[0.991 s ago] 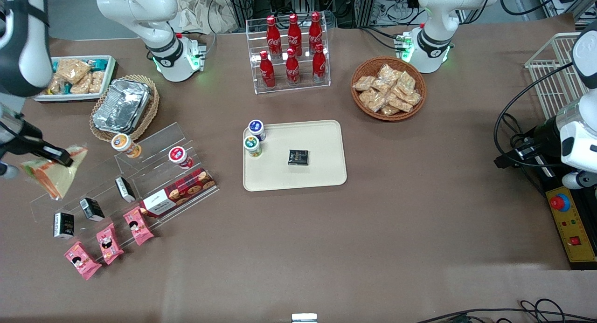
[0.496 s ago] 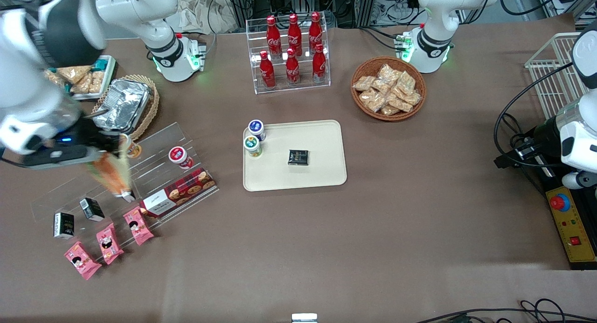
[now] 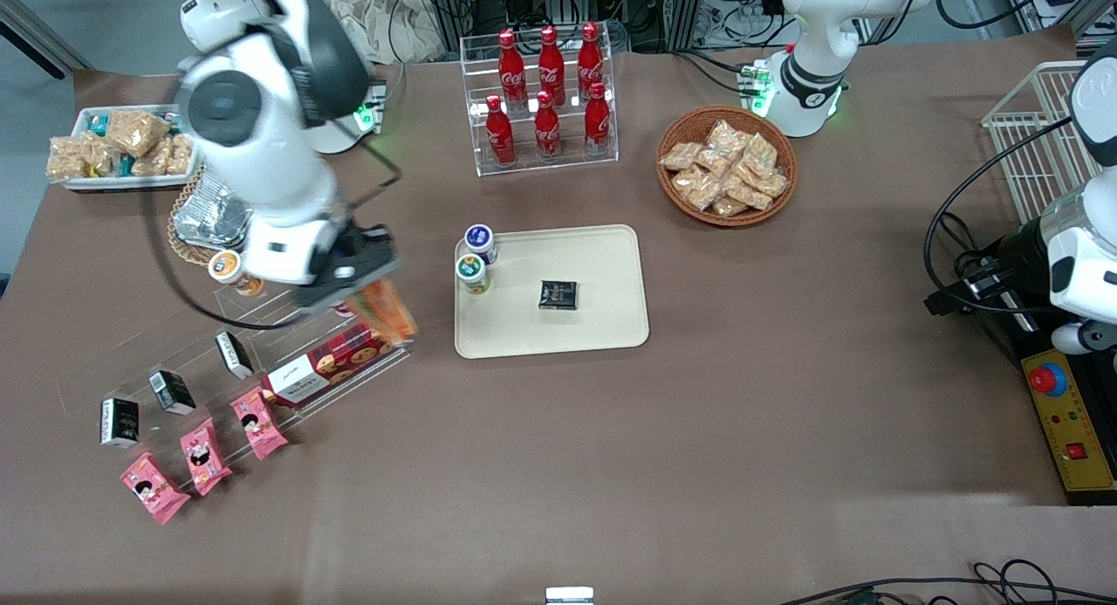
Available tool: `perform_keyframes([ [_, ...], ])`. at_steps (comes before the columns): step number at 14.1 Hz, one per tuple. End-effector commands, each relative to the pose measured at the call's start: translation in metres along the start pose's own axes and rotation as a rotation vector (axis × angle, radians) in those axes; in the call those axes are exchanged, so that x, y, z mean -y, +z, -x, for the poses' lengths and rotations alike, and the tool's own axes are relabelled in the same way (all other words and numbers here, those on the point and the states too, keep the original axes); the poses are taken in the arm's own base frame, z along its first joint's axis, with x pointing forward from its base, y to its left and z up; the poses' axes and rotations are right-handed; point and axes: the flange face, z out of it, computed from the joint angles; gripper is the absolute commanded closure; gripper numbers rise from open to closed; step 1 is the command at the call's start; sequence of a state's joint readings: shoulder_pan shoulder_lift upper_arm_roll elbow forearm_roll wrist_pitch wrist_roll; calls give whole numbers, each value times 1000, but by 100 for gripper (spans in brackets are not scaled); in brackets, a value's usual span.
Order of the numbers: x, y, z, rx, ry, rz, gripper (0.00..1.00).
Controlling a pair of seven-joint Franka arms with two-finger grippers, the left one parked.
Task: Place sandwich on tray
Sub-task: 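Carry the held sandwich with the right gripper over the beige tray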
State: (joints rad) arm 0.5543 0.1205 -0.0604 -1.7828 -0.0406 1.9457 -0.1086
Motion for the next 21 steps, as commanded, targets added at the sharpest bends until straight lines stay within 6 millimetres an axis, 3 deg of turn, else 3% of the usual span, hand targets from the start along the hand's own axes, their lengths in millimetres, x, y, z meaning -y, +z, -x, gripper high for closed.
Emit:
perform_keyframes([
  [1,27,38,-30,-23,-160,25,100],
  [4,50,94,-49,-29,-348,29,100],
  [9,71,184,-67,-51,-616,40,100],
  [12,104,230,-72,-93,-686,27,100],
  [16,150,243,-74,-168,-822,28,100],
  [20,159,255,-70,-152,-898,29,98],
  [21,171,255,-69,-155,-953,40,98],
])
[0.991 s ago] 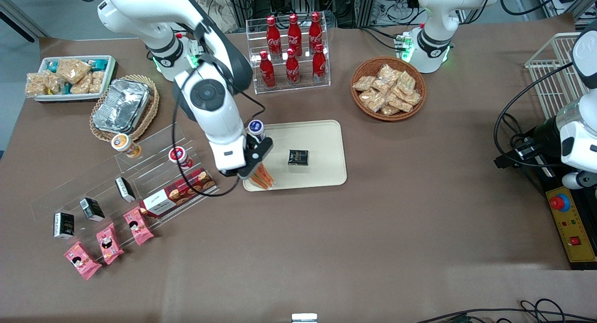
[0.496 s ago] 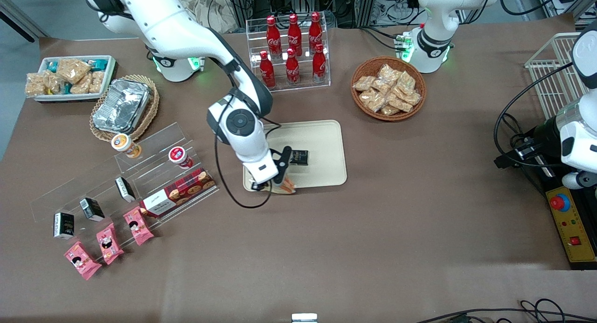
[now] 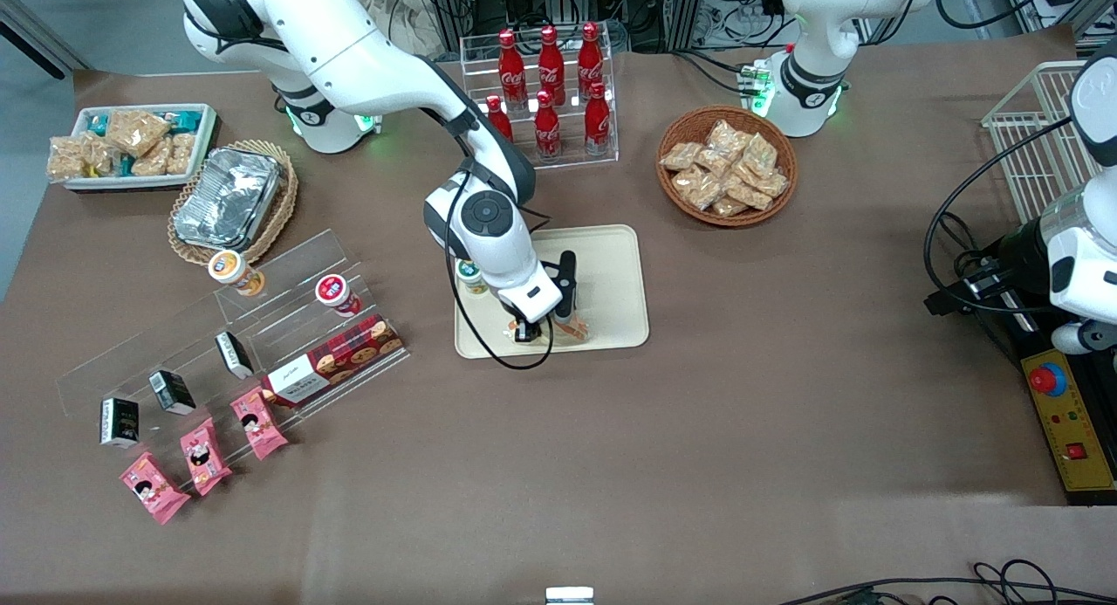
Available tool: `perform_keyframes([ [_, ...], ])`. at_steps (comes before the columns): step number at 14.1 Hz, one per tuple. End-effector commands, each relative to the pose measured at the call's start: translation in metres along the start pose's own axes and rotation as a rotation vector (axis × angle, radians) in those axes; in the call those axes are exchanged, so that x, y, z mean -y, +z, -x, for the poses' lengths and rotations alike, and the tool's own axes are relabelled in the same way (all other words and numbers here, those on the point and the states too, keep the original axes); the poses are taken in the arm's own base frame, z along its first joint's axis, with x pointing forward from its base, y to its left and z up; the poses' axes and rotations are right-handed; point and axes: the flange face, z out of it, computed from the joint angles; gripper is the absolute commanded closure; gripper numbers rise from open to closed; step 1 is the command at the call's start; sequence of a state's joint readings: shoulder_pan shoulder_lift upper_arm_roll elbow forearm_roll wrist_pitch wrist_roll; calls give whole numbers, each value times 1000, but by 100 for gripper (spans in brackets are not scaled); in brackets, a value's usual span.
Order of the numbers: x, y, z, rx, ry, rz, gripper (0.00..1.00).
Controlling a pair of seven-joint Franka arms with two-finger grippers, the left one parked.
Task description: Place sandwich on tray
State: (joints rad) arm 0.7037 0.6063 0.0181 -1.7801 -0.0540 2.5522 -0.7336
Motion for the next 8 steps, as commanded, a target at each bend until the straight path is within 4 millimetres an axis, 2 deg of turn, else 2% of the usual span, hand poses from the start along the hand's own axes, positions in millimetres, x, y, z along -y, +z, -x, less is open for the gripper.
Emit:
perform_keyframes([
  [1,9,9,-14,5,-106,25,97],
  [2,11,17,-12,16,-116,23,74],
  [3,12,22,-11,22,-118,20,1],
  [6,6,24,-3,31,-94,14,1],
  [8,1,10,-2,25,-43,17,1],
])
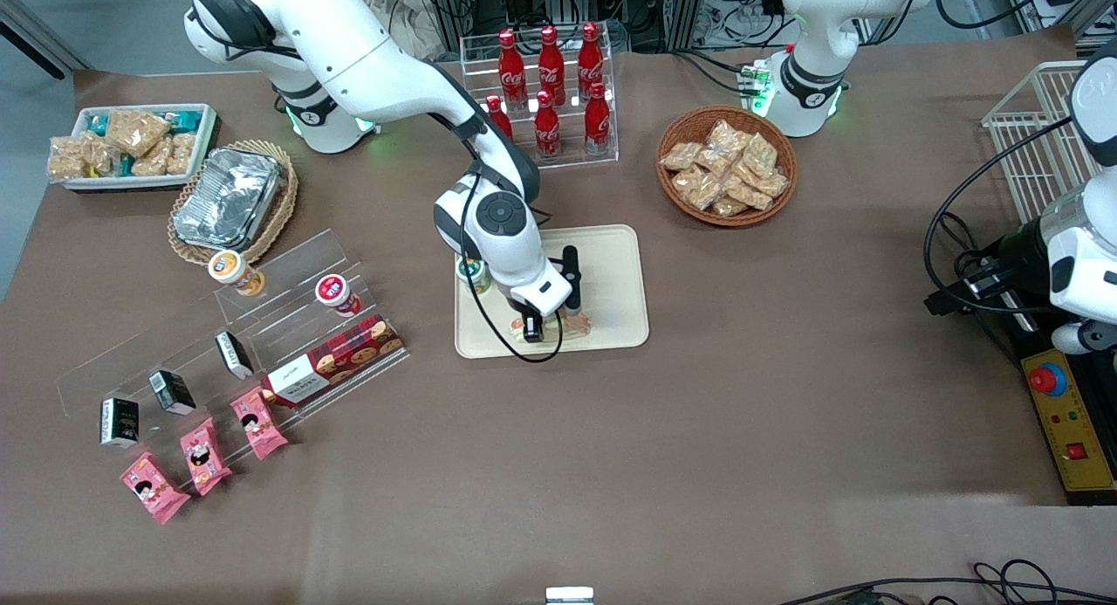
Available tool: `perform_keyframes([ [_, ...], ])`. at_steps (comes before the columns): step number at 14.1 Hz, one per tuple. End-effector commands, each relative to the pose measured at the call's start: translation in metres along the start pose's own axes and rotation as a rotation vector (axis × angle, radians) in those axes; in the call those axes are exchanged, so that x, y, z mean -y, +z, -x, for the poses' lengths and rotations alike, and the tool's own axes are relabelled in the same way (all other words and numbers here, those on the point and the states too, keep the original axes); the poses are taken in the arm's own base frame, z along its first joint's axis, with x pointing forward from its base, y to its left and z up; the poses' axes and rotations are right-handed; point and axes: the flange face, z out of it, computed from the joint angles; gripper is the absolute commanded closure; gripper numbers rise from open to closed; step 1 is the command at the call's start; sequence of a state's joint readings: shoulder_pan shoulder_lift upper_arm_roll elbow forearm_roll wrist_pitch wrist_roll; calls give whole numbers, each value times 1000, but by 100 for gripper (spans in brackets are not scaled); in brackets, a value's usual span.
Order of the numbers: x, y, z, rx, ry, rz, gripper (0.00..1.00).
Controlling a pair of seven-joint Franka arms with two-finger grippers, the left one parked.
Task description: Place sandwich on tray
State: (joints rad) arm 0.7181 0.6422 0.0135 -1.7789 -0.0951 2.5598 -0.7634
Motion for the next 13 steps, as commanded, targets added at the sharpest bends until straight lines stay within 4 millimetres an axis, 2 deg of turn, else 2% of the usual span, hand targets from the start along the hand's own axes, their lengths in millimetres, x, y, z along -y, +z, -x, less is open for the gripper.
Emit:
perform_keyframes([
  [1,-14,-25,6,2,111,14,1],
  [6,-23,-117,28,116,497,-32,1],
  [9,-36,-176,60,175,871,-7,1],
  [12,-63,-236,116,185,1052,26,1],
  [13,-77,-257,147,166,1109,38,1],
])
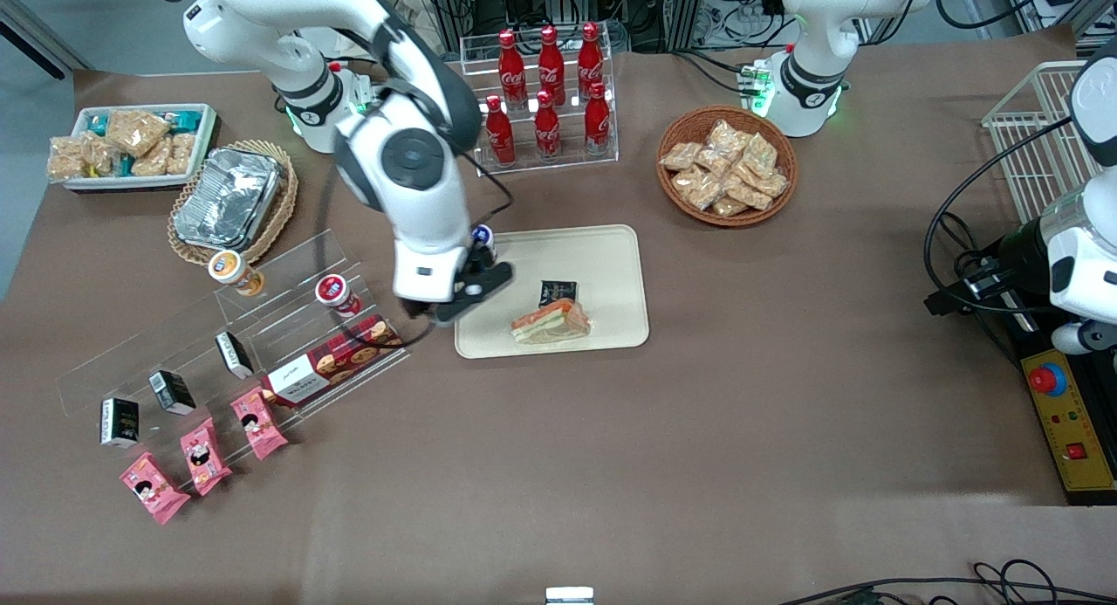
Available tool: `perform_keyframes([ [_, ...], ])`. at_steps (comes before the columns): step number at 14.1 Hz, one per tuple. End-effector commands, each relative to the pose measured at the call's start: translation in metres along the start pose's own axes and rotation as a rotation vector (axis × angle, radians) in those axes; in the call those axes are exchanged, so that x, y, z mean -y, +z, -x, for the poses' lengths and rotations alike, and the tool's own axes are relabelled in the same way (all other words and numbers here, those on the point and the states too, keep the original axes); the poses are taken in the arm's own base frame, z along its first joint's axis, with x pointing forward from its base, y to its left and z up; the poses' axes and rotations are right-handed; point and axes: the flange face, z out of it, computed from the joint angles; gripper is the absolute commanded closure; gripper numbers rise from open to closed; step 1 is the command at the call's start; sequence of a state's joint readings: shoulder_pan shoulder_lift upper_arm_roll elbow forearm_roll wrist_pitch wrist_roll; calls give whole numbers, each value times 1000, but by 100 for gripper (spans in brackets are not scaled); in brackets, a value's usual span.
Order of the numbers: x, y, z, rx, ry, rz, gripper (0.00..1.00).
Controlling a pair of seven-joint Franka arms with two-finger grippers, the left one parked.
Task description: Place sandwich on tray
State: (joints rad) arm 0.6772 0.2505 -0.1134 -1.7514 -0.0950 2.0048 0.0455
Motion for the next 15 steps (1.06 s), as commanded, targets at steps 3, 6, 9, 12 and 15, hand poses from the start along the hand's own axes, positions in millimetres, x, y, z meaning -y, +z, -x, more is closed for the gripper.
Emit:
perform_keyframes([
  [3,-141,-73,46,-44,284,-10,1],
  [6,-220,-103,98,36,456,-73,1],
  [9,-275,-130,145,22,583,-97,1],
  [12,-332,-152,188,-24,675,-90,1],
  [15,-361,-160,218,-37,652,-85,1],
])
